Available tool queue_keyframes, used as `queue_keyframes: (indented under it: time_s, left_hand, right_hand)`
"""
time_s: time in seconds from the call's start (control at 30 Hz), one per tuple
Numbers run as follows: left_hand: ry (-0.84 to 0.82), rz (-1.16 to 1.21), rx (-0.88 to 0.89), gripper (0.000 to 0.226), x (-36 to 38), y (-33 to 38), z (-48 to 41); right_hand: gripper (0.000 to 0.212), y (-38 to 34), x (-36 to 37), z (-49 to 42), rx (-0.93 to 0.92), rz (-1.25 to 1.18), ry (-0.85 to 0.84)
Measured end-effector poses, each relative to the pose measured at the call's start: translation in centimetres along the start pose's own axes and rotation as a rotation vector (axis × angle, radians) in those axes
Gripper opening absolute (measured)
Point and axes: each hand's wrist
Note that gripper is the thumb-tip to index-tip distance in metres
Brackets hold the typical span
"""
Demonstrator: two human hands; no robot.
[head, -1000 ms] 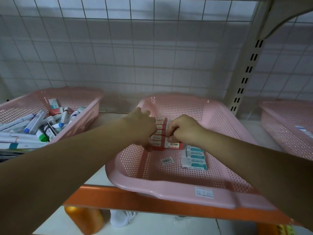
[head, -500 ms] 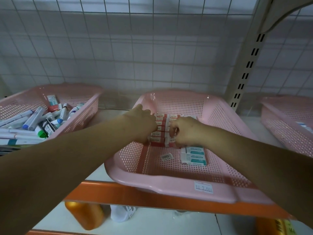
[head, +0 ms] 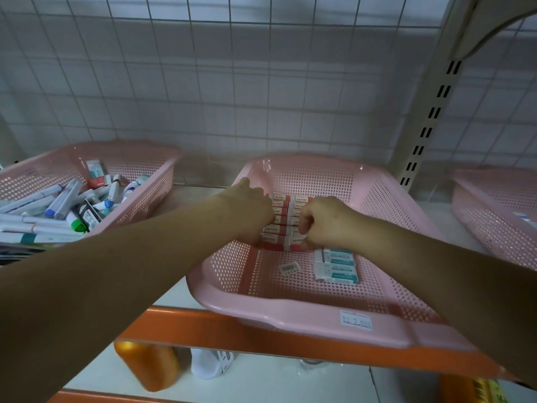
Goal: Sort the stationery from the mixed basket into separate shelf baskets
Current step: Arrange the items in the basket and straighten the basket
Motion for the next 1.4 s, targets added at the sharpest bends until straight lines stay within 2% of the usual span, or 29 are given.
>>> queue_keyframes:
  time_s: [0.67, 0.8, 0.93, 1.07, 1.17, 1.27, 1.4]
  left_hand:
    - [0.064, -0.128, -0.004, 0.050, 0.2, 0.4, -0.4]
    - [0.138, 0.017, -0.004, 0.050, -0.5, 0.2, 0.3]
    - [0.328, 0.215, -0.025, 0.041, -1.7, -1.3, 2.2]
    - [0.481, 0.228, -0.116, 0.036, -1.6, -5.2, 5.8]
    - [0.521, 0.254, -0.201, 0.038, -0.3, -8.5, 9.2]
    - [0.565, 0.319, -0.272, 0.050, 1.6, -11.3, 13.1]
    - [0.585, 0.398, -0.358, 0.040, 5.4, -14.7, 18.0]
  right_hand:
    - [0.023, -0.3, 0.5, 0.7, -0.073, 0.132, -0.002]
    - [0.020, -0.4, 0.0, 0.8, -0.082, 0.217, 0.072]
    - [0.026, -1.3, -2.0, 0.5, -0.121, 0.293, 0.235]
    - [0.033, -3.8, -5.0, -0.4, -0.207, 0.280, 0.356]
    - [0.034, -7.0, -6.6, -1.3, -0.277, 0.225, 0.416]
    - [0.034, -11.0, -6.9, -2.4, -0.366, 0.183, 0.452]
    - [0.032, -16.6, -6.1, -4.3, -0.478, 0.159, 0.453]
Point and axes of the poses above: each hand's wrist, its own z-axis away from the middle knuckle, its own x-axis out of the palm, y = z × x, and after that the axes turned 8 degrees about z, right-handed
